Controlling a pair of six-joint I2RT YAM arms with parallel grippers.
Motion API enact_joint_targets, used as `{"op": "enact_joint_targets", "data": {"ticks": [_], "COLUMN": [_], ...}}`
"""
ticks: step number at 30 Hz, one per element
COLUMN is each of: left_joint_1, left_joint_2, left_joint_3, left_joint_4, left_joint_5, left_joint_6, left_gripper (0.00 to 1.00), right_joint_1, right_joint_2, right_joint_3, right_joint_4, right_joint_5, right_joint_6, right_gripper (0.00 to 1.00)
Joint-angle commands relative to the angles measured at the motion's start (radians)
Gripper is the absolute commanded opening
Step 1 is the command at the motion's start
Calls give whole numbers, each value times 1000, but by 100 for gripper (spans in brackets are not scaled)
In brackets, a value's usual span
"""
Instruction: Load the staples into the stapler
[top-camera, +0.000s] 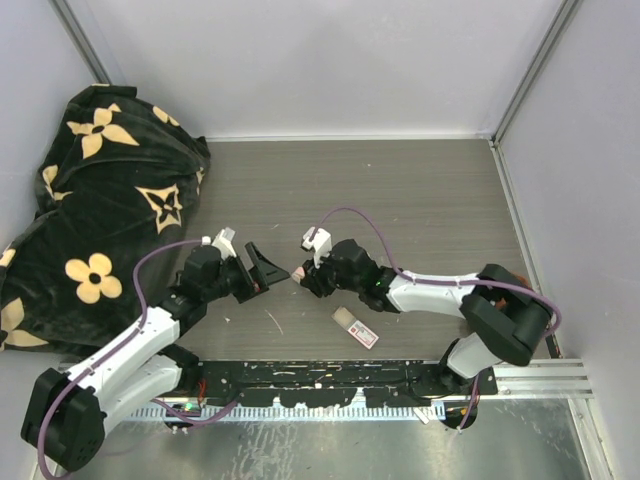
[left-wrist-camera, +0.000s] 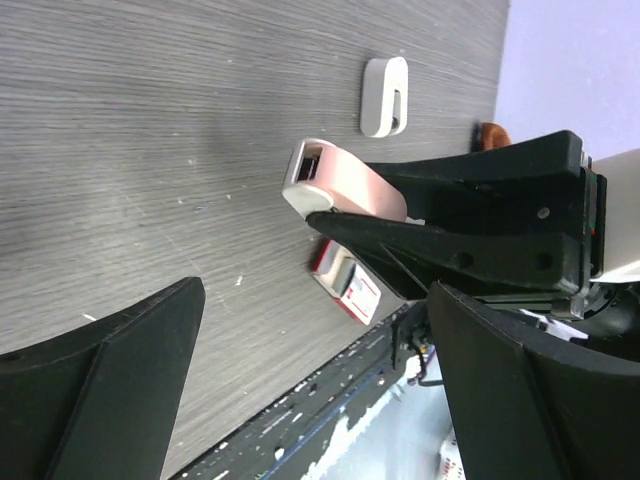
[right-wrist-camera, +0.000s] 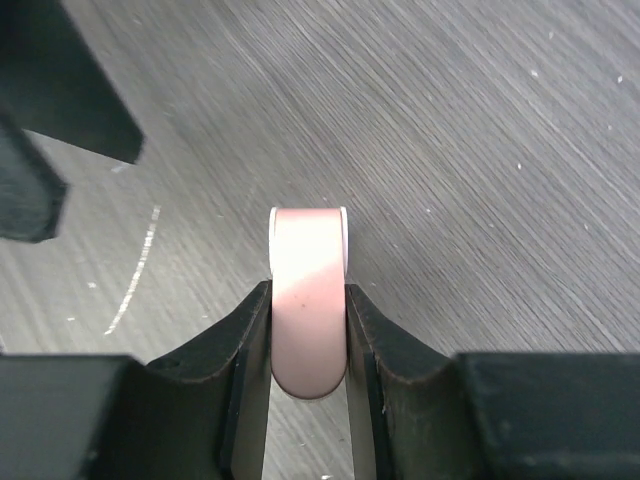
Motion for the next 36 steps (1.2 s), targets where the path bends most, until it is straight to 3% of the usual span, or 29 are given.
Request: {"op": "enact_joint_targets", "data": {"ticks": [1,5,11,26,33,36], "left_joint_1": [6,6,4,4,1,-3], "left_joint_2": [-37,3,52,102,157,168], "left_joint_3": [-1,-5,-3,-6,-8,-8], "left_joint_4": [71,132,216,256,285,299], "left_joint_5": [62,127,190,220,256,262], "left_joint_6": [-59,-80,-83,-109,-127,-134], "left_gripper": [96,93,75,63,61,55], "right_joint_1": [13,37,61,81,87,87], "right_joint_2": [-106,-148,-158,-170,-180,-184], "right_joint_3": [-35,-56,-51,-30,-29,-28], "right_joint_4": [131,147,152,176,185,186], "right_joint_5": [-94,-102,-108,-102,-96,-91], "right_joint_6": [42,57,58,51,49,47], "right_gripper": [1,1,1,1,1,1]}}
